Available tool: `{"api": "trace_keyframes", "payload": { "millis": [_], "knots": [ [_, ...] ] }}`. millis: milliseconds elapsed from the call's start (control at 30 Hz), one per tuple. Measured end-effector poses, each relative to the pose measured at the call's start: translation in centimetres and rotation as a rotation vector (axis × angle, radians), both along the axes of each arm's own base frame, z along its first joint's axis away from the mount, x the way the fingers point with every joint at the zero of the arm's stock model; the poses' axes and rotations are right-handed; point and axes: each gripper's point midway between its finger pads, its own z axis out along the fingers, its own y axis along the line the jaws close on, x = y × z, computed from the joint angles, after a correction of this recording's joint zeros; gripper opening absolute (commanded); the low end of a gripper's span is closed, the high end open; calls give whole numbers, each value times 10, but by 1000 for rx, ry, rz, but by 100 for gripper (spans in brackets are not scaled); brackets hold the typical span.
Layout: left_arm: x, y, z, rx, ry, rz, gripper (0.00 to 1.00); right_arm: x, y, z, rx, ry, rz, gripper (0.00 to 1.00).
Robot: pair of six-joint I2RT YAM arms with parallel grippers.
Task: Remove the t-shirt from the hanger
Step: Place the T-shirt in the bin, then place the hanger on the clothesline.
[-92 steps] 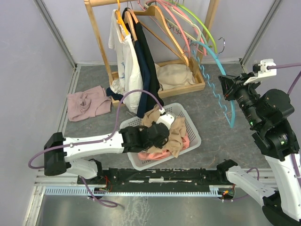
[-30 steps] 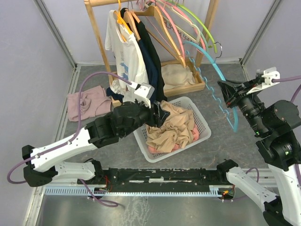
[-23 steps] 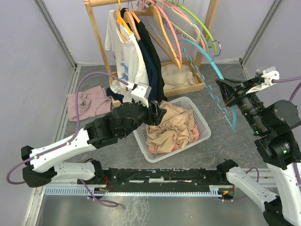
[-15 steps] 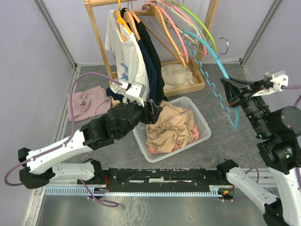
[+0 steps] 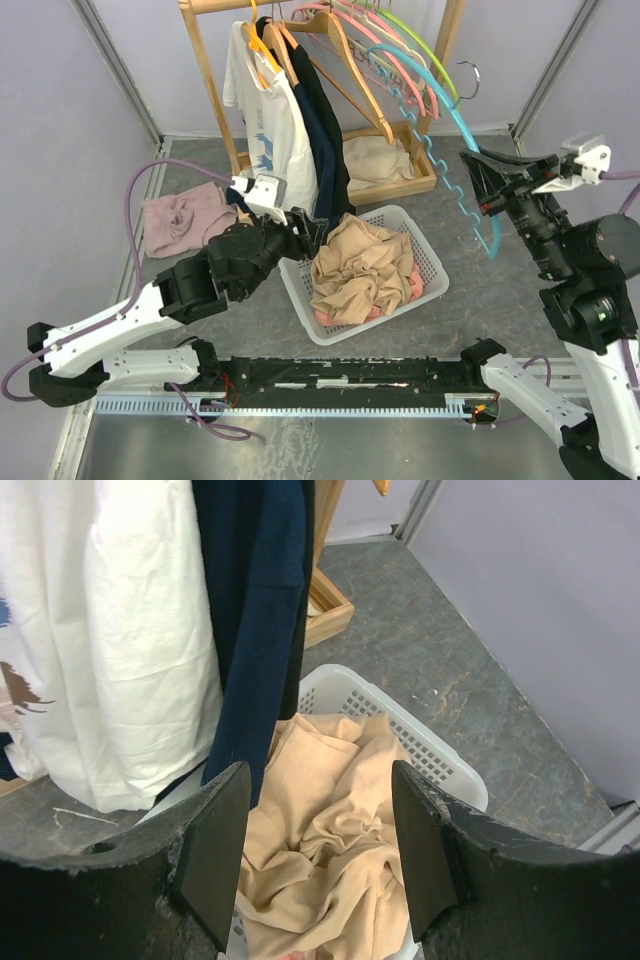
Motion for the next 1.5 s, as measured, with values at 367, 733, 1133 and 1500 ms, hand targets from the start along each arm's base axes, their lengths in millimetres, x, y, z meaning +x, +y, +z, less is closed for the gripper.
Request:
{"api": "trace_keyframes", "payload": {
  "millis": [367, 733, 1133, 1500],
  "knots": [
    [8, 22, 3, 26, -35, 97, 71, 56, 47, -12, -21, 77, 113, 2],
    [19, 29, -5, 105, -54, 178, 81, 147, 101, -31, -52, 157, 168, 2],
    [24, 26, -18, 131, -50, 186, 81, 206, 143, 2, -27, 79, 199, 2],
    [26, 30, -15, 109, -58, 197, 81, 260, 186, -11, -47, 69, 199, 2]
  ]
}}
